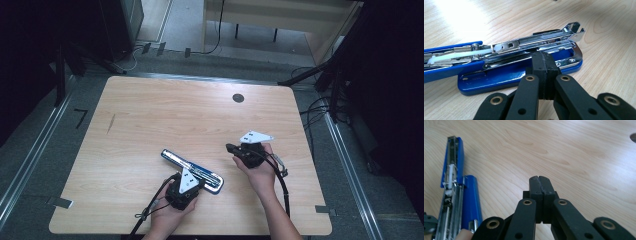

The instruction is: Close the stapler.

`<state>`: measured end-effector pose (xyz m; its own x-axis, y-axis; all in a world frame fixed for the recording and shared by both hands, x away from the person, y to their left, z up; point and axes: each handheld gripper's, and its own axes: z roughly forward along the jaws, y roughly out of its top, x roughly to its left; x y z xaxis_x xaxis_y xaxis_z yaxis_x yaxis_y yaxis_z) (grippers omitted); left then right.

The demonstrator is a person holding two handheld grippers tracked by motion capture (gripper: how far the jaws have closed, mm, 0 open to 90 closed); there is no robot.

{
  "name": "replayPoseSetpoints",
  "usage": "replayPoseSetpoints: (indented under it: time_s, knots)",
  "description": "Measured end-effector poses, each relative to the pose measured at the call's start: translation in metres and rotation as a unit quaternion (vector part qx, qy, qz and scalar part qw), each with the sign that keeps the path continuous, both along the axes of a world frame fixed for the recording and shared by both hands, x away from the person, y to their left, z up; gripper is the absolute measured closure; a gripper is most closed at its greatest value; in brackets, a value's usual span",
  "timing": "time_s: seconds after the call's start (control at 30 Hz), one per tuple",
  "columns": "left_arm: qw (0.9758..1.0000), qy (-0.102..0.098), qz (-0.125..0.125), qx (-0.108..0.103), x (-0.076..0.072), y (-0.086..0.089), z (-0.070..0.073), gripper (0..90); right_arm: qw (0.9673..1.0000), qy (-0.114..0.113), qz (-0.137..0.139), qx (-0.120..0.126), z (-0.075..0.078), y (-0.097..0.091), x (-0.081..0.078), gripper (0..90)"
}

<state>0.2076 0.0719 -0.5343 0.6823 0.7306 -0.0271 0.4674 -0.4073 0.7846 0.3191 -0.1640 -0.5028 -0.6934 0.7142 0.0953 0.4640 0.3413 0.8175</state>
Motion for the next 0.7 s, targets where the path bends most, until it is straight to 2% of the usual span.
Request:
replayPoseSetpoints:
  time_s: [0.37,0.7]
  knots:
    - [1.0,0.0,0.0,0.0,0.0,0.0,0.0,90.0,0.9993,0.02,-0.022,-0.021,-0.024,-0.025,-0.003,90.0]
    - [1.0,-0.001,0.0,0.0,0.0,0.0,0.0,90.0,0.9988,0.031,-0.03,-0.023,-0.036,-0.038,-0.008,90.0]
